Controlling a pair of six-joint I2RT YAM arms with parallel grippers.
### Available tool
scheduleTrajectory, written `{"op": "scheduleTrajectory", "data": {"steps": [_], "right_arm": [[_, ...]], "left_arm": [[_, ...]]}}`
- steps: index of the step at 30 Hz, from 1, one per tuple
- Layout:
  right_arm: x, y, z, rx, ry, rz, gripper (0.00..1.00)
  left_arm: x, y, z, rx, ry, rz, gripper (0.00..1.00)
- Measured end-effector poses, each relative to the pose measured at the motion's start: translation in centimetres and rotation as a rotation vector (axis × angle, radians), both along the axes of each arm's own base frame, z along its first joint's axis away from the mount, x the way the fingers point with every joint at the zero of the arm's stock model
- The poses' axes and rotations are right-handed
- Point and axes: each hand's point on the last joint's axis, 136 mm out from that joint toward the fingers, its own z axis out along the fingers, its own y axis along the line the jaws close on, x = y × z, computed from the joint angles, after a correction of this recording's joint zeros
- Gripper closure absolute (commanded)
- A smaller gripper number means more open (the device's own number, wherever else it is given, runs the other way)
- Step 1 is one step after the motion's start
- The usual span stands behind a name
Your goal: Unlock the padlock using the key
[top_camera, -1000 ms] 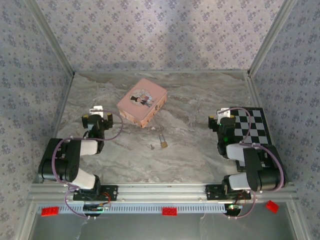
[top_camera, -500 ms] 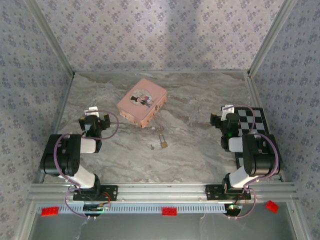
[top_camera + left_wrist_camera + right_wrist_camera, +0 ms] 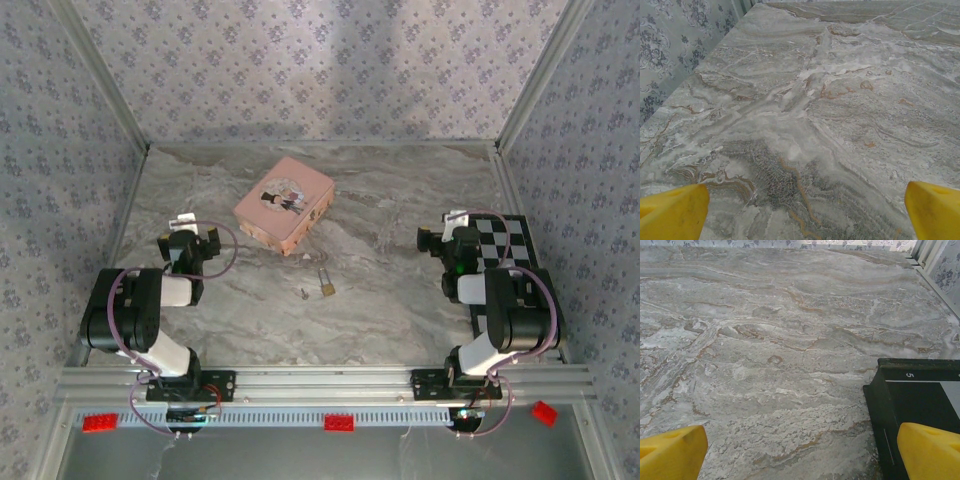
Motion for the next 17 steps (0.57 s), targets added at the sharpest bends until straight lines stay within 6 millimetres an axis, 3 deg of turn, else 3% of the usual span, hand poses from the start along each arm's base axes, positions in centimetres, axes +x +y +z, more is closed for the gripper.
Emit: {"op": "scheduleTrajectory", "data": {"steps": [17], "right_arm": [[-0.03,-0.05,-0.18,0.001,0.011,-0.001,0.01]], "left_arm": [[0.0,0.0,0.01,0.0,0.0,0.0,0.0]]}}
